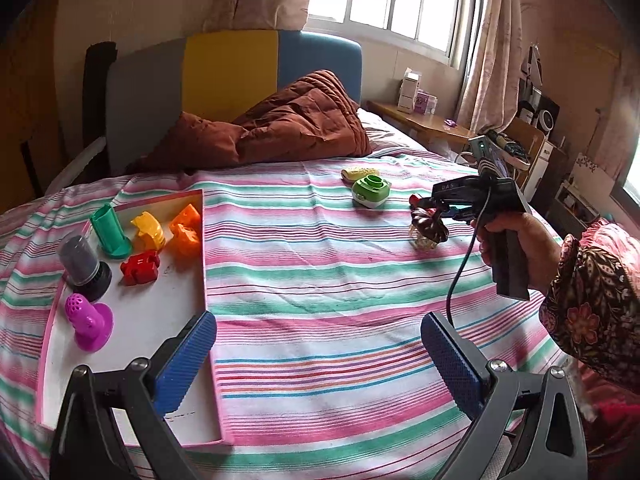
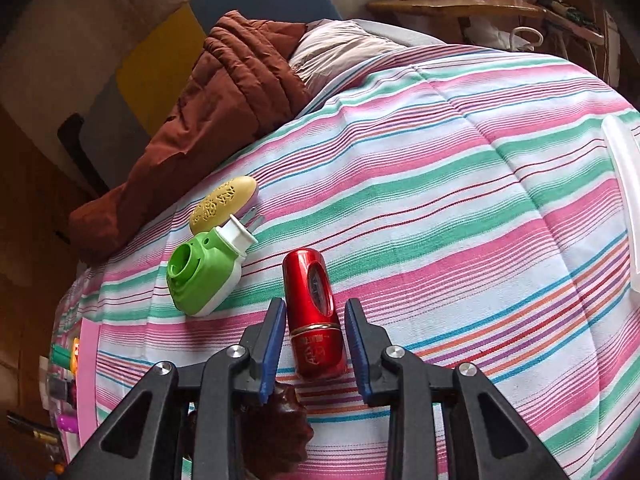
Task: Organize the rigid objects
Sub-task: 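Move the right tool to the red cylinder and close on it, then grasp the brown pumpkin toy with the left tool while the right tool lifts the red cylinder, then carry the brown pumpkin toy into the tray and open the left tool, then carry the red cylinder into the tray and open the right tool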
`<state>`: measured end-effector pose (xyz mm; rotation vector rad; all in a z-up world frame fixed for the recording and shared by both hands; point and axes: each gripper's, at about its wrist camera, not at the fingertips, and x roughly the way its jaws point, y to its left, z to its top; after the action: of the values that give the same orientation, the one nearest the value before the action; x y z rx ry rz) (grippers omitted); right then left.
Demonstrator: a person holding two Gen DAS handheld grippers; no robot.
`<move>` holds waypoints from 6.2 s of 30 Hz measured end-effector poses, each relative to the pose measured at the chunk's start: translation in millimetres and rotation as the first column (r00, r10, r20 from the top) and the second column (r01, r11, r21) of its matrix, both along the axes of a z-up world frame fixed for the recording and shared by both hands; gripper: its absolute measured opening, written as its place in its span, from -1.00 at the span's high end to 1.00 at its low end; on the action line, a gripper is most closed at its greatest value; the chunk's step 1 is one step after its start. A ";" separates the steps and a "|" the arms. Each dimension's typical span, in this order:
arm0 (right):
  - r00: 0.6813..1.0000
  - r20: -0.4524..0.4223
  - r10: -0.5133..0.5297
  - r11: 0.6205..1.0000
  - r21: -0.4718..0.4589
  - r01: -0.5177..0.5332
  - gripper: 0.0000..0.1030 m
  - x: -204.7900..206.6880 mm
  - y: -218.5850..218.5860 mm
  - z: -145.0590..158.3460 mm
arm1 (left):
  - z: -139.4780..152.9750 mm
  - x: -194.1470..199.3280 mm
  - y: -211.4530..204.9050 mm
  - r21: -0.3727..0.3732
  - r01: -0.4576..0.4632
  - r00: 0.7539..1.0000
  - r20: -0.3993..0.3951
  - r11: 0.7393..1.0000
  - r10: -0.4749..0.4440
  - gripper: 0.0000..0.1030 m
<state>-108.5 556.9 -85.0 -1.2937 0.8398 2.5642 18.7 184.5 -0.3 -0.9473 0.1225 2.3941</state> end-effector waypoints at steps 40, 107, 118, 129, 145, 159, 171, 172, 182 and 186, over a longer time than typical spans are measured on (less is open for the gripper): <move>0.990 -0.045 -0.137 0.927 0.346 0.144 0.50 98.7 7.2 -2.3 | -47.1 -101.9 246.1 -0.083 0.190 0.980 0.070 0.978 -0.185 -0.42; 1.000 -0.023 0.002 0.856 0.516 0.011 0.51 102.9 -66.2 3.0 | -38.1 -130.7 -114.5 0.004 -0.280 0.950 0.142 0.960 0.277 0.54; 1.000 0.000 -0.009 0.844 0.536 0.008 0.51 101.7 -71.0 0.1 | -25.9 -122.1 -122.1 0.000 -0.297 0.954 0.032 0.955 0.297 -0.05; 1.000 -0.020 -0.008 0.862 0.507 0.017 0.51 109.3 -74.4 2.9 | -32.5 -81.4 -128.8 0.071 -0.324 0.944 0.087 0.943 0.318 -0.79; 0.990 -0.088 0.112 0.967 0.237 -0.088 0.51 120.5 -160.7 18.1 | -36.7 -44.3 -133.2 0.031 -0.261 0.965 -0.016 0.965 0.262 -0.88; 0.898 -0.131 0.419 0.905 0.142 -0.401 0.51 77.1 -313.3 48.9 | -38.2 -32.2 -157.2 0.035 -0.288 0.955 -0.066 0.957 0.290 -0.91; 0.874 -0.048 0.483 0.859 0.217 -0.463 0.51 25.5 -376.8 45.9 | -37.0 -31.7 -174.4 0.043 -0.341 0.937 -0.068 0.939 0.343 -0.95; 0.875 -0.038 0.482 0.857 0.228 -0.462 0.51 22.8 -378.8 44.3 | -36.9 -31.6 -175.2 0.042 -0.346 0.935 -0.072 0.937 0.348 -0.95; 0.883 -0.013 0.469 0.841 0.311 -0.443 0.43 1.6 -385.3 42.6 | -37.8 -34.1 -182.9 0.040 -0.385 0.920 -0.061 0.922 0.387 -0.95; 0.889 -0.056 0.454 0.857 0.301 -0.418 0.41 11.6 -377.6 51.4 | -38.7 -34.0 -183.4 0.044 -0.384 0.921 -0.055 0.922 0.386 -0.95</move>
<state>-96.9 179.3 -33.6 -1.3705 0.1816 2.9948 -15.3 1.2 -39.0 -0.9527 -0.0893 2.7777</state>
